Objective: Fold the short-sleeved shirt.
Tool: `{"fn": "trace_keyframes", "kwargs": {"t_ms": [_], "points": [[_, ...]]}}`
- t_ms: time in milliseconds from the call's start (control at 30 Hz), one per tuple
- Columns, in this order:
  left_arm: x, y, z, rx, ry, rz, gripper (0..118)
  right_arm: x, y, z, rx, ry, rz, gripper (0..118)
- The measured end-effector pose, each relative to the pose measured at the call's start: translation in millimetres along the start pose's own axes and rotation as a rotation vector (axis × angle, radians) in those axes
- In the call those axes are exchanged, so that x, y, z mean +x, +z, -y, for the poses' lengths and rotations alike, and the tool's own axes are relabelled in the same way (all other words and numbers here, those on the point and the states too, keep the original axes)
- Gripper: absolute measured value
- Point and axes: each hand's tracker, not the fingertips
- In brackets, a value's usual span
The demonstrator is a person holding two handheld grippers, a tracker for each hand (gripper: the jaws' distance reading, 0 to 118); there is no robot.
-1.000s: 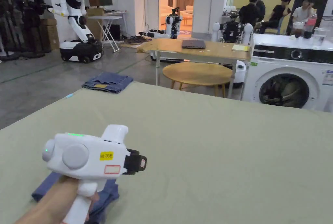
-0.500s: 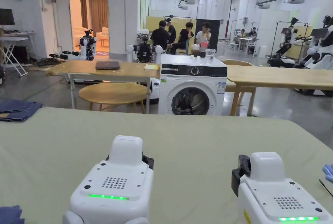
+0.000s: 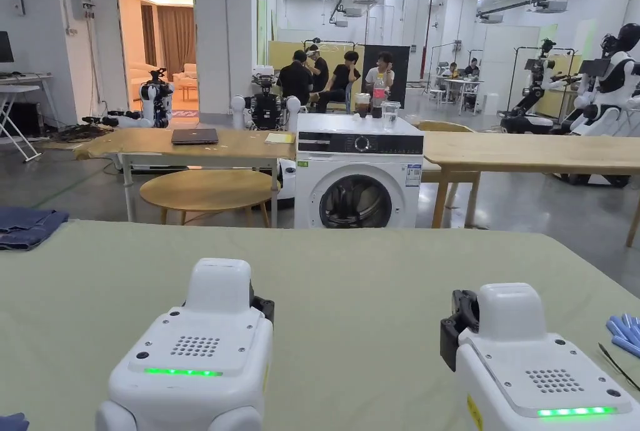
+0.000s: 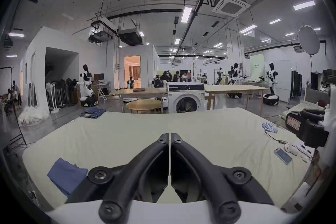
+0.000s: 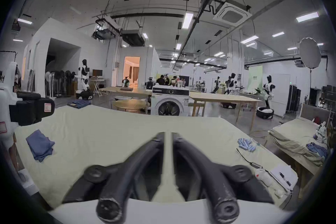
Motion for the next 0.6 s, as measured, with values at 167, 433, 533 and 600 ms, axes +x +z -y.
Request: {"fn": "trace_keyframes", "kwargs": {"t_ms": [167, 433, 533, 600], "points": [[-5.8, -6.2, -1.1, -0.013, -0.006, -0.052, 117, -1.5, 3.9, -5.1, 0.040, -0.014, 0.045, 118], [-6.8, 6.3, -8.9, 0.052, -0.010, -0.058, 118, 1.7, 7.0, -7.9, 0.029, -0.026, 0.044, 118], [-6.7, 8.4, -7.1, 0.060, -0.020, -0.061, 118, 2.3, 11.0, -9.3, 0.035, -0.020, 0.040, 118], [-6.1, 9.7, -6.2, 0.058, -0.023, -0.063, 118, 1.6, 9.8, -11.4, 0.036, -0.016, 0.036, 118]]}}
